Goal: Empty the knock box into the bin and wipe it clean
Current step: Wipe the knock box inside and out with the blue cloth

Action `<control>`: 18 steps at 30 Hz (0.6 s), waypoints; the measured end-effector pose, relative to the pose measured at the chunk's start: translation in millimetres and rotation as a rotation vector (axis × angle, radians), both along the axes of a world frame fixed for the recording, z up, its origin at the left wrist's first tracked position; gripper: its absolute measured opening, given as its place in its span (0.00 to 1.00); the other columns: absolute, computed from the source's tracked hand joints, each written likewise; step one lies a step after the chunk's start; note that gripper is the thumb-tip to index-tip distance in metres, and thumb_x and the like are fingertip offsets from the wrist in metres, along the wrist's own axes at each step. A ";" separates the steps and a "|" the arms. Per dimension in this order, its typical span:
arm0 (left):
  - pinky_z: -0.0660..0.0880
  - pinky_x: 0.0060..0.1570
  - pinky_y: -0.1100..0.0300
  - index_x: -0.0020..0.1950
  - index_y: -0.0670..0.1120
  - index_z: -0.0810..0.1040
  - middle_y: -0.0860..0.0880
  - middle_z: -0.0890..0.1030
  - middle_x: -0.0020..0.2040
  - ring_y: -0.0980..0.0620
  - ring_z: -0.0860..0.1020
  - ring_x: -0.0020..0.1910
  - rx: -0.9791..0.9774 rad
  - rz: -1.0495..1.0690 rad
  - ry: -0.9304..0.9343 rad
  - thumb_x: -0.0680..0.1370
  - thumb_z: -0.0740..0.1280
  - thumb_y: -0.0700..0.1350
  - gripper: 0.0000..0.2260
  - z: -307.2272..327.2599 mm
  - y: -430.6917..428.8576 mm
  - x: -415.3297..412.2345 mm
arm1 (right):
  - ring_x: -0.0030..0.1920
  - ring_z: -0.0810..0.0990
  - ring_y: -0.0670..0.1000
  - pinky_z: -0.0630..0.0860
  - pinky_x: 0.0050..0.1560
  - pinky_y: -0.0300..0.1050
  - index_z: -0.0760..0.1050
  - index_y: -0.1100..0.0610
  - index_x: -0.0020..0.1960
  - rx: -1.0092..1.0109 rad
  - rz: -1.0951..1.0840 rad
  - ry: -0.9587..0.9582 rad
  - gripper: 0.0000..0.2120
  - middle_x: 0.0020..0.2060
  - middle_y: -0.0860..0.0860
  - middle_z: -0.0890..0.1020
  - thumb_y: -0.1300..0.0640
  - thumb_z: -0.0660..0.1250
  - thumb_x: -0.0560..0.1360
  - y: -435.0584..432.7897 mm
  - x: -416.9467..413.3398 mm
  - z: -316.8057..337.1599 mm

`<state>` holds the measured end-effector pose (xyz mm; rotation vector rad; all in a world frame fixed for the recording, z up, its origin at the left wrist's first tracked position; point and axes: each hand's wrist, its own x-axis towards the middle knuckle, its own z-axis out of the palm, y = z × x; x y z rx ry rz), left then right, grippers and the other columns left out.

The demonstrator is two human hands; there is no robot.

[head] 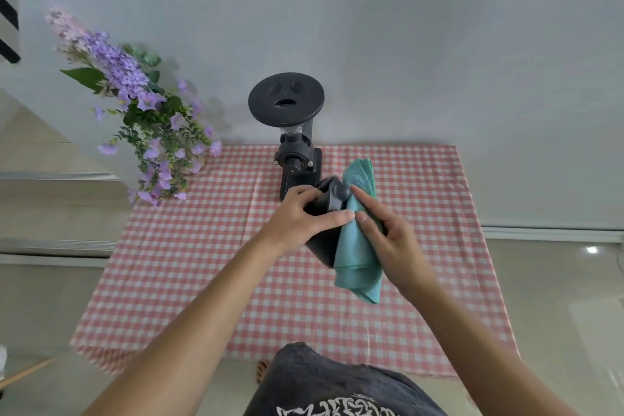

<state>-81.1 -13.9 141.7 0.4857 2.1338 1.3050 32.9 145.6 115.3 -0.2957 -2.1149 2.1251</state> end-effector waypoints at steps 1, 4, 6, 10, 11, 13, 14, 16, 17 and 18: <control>0.73 0.61 0.59 0.54 0.51 0.84 0.52 0.75 0.70 0.57 0.76 0.68 0.031 -0.026 0.017 0.64 0.76 0.68 0.27 0.1 -0.8 -2.1 | 0.68 0.77 0.44 0.74 0.69 0.50 0.74 0.41 0.71 0.001 0.020 0.012 0.18 0.67 0.41 0.79 0.52 0.63 0.82 1.3 -0.3 1.4; 0.73 0.72 0.48 0.61 0.50 0.85 0.52 0.74 0.73 0.54 0.76 0.72 0.121 -0.161 -0.065 0.67 0.79 0.59 0.25 4.4 -8.6 -4.4 | 0.68 0.78 0.49 0.74 0.68 0.48 0.78 0.46 0.69 -0.107 0.053 0.012 0.16 0.66 0.47 0.81 0.53 0.63 0.82 13.6 -3.1 9.3; 0.71 0.76 0.47 0.63 0.54 0.85 0.58 0.71 0.76 0.56 0.73 0.75 0.136 -0.245 -0.118 0.67 0.79 0.57 0.25 8.0 -9.4 -1.3 | 0.66 0.80 0.54 0.76 0.64 0.47 0.78 0.51 0.68 -0.225 0.062 0.002 0.16 0.64 0.53 0.82 0.53 0.63 0.82 22.6 -5.2 15.9; 0.63 0.80 0.45 0.62 0.60 0.86 0.59 0.60 0.82 0.58 0.62 0.82 0.200 -0.239 -0.157 0.67 0.77 0.55 0.23 11.4 -2.5 5.6 | 0.63 0.81 0.57 0.79 0.61 0.50 0.76 0.49 0.70 -0.247 0.056 0.007 0.17 0.64 0.54 0.82 0.54 0.64 0.81 26.0 -7.5 23.1; 0.61 0.81 0.46 0.61 0.58 0.86 0.58 0.59 0.82 0.60 0.59 0.82 0.195 -0.207 -0.143 0.66 0.77 0.56 0.23 12.3 -1.2 6.1 | 0.63 0.80 0.58 0.78 0.62 0.52 0.76 0.48 0.70 -0.192 0.056 0.021 0.17 0.64 0.53 0.82 0.54 0.64 0.82 24.4 -7.8 24.8; 0.58 0.83 0.47 0.62 0.50 0.86 0.57 0.59 0.82 0.65 0.57 0.81 0.190 -0.194 -0.106 0.65 0.78 0.56 0.26 12.6 -0.6 6.0 | 0.61 0.81 0.53 0.78 0.60 0.46 0.76 0.47 0.69 -0.013 0.056 0.084 0.16 0.62 0.49 0.82 0.55 0.63 0.83 20.5 -8.8 31.0; 0.57 0.83 0.46 0.63 0.46 0.85 0.57 0.60 0.82 0.65 0.58 0.81 0.201 -0.212 -0.094 0.65 0.77 0.54 0.28 13.3 -1.1 5.7 | 0.61 0.82 0.50 0.78 0.59 0.41 0.76 0.47 0.68 0.068 0.063 0.119 0.15 0.61 0.46 0.83 0.56 0.63 0.83 19.5 -9.3 34.2; 0.58 0.83 0.42 0.65 0.43 0.84 0.55 0.61 0.83 0.58 0.58 0.84 0.241 -0.244 -0.087 0.67 0.77 0.51 0.27 17.5 -2.7 4.6 | 0.62 0.81 0.48 0.76 0.60 0.39 0.77 0.47 0.68 0.114 0.091 0.140 0.15 0.61 0.45 0.83 0.55 0.63 0.83 19.6 -10.2 39.3; 0.57 0.83 0.41 0.65 0.44 0.85 0.56 0.62 0.83 0.56 0.57 0.84 0.260 -0.249 -0.099 0.68 0.77 0.50 0.26 20.1 -3.4 3.7 | 0.64 0.80 0.49 0.75 0.63 0.42 0.77 0.47 0.69 0.077 0.108 0.114 0.16 0.63 0.46 0.82 0.54 0.63 0.83 20.3 -10.3 40.8; 0.57 0.83 0.41 0.65 0.47 0.85 0.57 0.62 0.83 0.56 0.57 0.85 0.277 -0.246 -0.125 0.68 0.77 0.50 0.25 22.8 -3.8 2.8 | 0.66 0.79 0.49 0.74 0.66 0.47 0.76 0.47 0.70 0.026 0.129 0.084 0.17 0.66 0.48 0.81 0.53 0.63 0.82 22.4 -10.0 41.1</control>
